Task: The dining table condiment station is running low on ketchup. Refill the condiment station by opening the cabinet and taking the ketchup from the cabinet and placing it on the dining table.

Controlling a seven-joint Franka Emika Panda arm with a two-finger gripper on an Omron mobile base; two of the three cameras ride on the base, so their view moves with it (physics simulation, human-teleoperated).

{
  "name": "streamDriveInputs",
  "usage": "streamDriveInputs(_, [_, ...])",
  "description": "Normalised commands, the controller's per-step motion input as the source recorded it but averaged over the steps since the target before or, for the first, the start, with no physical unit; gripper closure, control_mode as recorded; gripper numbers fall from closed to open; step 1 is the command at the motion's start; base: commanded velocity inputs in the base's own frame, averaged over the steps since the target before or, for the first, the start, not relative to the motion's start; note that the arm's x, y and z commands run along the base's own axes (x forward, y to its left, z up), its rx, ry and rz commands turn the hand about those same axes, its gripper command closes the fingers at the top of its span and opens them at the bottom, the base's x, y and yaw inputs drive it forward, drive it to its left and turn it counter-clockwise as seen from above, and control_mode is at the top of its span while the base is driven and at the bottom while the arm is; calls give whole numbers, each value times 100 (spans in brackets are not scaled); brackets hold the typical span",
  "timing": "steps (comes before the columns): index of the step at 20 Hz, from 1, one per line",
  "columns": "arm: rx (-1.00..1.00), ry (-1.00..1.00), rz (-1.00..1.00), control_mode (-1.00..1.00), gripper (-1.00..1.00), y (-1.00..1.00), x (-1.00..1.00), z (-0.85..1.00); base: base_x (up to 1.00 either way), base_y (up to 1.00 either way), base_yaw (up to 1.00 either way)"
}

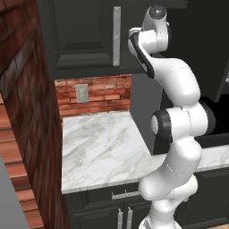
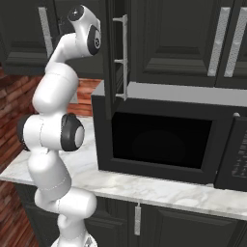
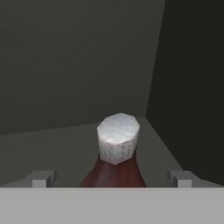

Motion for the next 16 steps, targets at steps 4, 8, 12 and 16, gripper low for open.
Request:
streamDriveInputs(4, [0, 0, 0, -100, -100, 0, 8, -3, 0, 0, 0])
streamDriveInputs(8, [0, 0, 0, -100, -100, 0, 4, -1, 0, 0, 0])
streamDriveInputs(12, [0, 0, 0, -100, 100, 0, 2, 0, 0, 0, 0])
streamDriveInputs(16, [0, 0, 0, -100, 100, 0, 0, 0, 0, 0, 0])
